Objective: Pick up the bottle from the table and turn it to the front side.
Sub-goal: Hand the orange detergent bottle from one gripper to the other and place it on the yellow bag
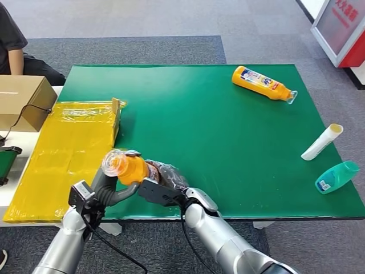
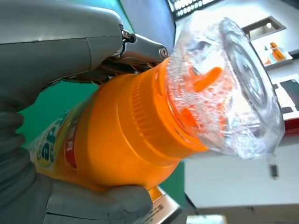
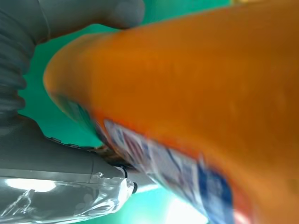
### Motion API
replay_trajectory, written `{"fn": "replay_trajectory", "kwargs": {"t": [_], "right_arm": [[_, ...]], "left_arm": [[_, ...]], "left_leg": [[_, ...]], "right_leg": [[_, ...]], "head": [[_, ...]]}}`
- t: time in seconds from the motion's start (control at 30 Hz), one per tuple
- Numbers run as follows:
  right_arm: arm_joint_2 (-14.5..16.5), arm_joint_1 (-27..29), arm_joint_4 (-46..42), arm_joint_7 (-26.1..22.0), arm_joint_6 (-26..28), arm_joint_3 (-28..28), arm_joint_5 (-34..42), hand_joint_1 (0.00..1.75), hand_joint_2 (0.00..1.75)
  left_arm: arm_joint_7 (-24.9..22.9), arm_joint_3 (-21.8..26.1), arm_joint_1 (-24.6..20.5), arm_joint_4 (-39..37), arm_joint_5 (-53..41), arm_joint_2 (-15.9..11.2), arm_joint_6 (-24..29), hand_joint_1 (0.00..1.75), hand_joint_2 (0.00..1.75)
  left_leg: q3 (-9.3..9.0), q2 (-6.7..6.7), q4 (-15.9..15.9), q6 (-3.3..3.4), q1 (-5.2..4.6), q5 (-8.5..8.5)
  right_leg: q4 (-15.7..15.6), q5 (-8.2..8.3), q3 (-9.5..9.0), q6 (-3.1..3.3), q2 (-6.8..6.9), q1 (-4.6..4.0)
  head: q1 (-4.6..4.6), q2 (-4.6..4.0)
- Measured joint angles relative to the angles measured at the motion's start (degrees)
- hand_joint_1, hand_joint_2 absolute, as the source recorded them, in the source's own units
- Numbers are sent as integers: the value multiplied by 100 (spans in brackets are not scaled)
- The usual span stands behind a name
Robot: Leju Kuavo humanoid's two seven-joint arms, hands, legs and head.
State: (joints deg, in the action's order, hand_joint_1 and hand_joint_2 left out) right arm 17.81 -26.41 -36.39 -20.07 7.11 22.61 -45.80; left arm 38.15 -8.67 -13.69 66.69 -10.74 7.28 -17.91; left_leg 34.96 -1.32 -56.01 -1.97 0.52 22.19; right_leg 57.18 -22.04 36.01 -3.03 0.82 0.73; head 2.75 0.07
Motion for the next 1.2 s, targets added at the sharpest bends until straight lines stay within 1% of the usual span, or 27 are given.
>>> {"fn": "replay_trajectory", "kwargs": {"t": [0.1, 0.2, 0.27, 0.3, 0.37, 0.43, 0.47, 0.5, 0.57, 0.67, 0.7, 0.73, 0.83, 0.97, 1.07, 1.2], "right_arm": [[-24, 99, -80, 35, 1, -48, -6, 0, 175], [-44, 137, -152, 38, -1, -91, -4, 0, 175], [-51, 169, -208, 47, -1, -117, 3, 0, 175], [-57, 189, -253, 54, -1, -138, 10, 0, 175], [-79, 237, -384, 79, -7, -201, 29, 0, 175], [-107, 283, -549, 113, -40, -273, 36, 0, 175], [-116, 297, -607, 124, -59, -295, 35, 0, 175], [-123, 307, -646, 130, -73, -309, 34, 0, 175], [-126, 315, -667, 133, -85, -316, 34, 0, 175], [-261, 611, -1105, 260, -217, -562, -12, 0, 175], [-317, 728, -1275, 311, -261, -670, -28, 0, 175], [-343, 774, -1333, 331, -268, -725, -33, 0, 175], [-385, 878, -1452, 368, -281, -862, -48, 0, 175], [-437, 995, -1611, 309, -296, -1045, -88, 0, 175], [-429, 1028, -1768, 211, -327, -1087, -131, 0, 175], [-424, 1055, -1843, 203, -372, -1134, -208, 0, 175]], "left_arm": [[-22, 70, -26, 0, -414, 106, 407, 175, 175], [-38, 108, -36, 0, -555, 173, 529, 175, 175], [-79, 120, -37, 4, -748, 203, 709, 175, 175], [-122, 120, -41, 19, -978, 219, 909, 175, 175], [-285, 98, -43, 102, -1787, 254, 1559, 175, 175], [-599, 55, -37, 237, -2858, 290, 2326, 175, 175], [-740, 38, -34, 286, -3231, 303, 2574, 175, 175], [-843, 33, -32, 317, -3472, 306, 2726, 175, 175], [-900, 32, -31, 336, -3593, 305, 2791, 175, 175], [-2031, -216, -56, 784, -5580, 178, 3202, 175, 175], [-2457, -343, -94, 937, -6280, 120, 3245, 175, 175], [-2577, -435, -152, 954, -6395, 89, 3075, 175, 175], [-2791, -635, -324, 871, -6419, 49, 2550, 175, 175], [-3168, -821, -596, 515, -6422, 19, 2062, 175, 175], [-3528, -838, -806, 82, -6484, -78, 1812, 175, 175], [-3865, -792, -1049, -452, -6590, -129, 1669, 175, 175]], "left_leg": [[0, 0, 0, 0, 0, 1], [-1, -1, 0, 0, 0, 0], [-1, 0, 0, 0, 0, 0], [-2, 0, 0, 0, 0, -1], [-6, 1, 0, 1, 0, -1], [-11, -1, 0, 0, 0, 1], [-12, -2, 0, -1, 0, 2], [-12, -3, 0, -2, 0, 3], [-13, -4, 0, -2, 0, 4], [4, 10, 0, 9, 0, -11], [9, 15, 0, 13, -1, -16], [10, 15, 0, 13, -1, -16], [13, 16, 0, 14, -2, -15], [11, 8, 0, 9, -2, -12], [7, -13, 0, 1, -1, -9], [10, -12, 0, 0, 0, -15]], "right_leg": [[0, 0, -1, 0, -1, 1], [0, 1, 0, 0, -1, 1], [-1, 1, -1, 0, -1, 1], [-1, 1, -3, 0, -1, 0], [0, 1, -10, 0, 0, 0], [-1, 4, -12, 3, -1, 0], [-1, 6, -12, 6, -2, 0], [-1, 8, -11, 8, -3, 0], [-1, 10, -10, 10, -3, 1], [-1, 13, -5, 3, 17, 0], [-2, 14, -3, 0, 24, 1], [-2, 14, -3, -1, 24, 1], [-3, 15, -2, -3, 25, 2], [-3, 18, 3, 0, 14, 3], [-2, 24, 14, 9, -11, 3], [-2, 23, 14, 8, -11, 0]], "head": [[1, 0], [0, 0], [-1, 0], [-1, 0], [1, 0], [2, 0], [3, 0], [2, 0], [-1, 0], [-1, 0], [-1, 0], [0, 0], [0, 0], [2, 0], [-3, 0], [1, 0]]}}
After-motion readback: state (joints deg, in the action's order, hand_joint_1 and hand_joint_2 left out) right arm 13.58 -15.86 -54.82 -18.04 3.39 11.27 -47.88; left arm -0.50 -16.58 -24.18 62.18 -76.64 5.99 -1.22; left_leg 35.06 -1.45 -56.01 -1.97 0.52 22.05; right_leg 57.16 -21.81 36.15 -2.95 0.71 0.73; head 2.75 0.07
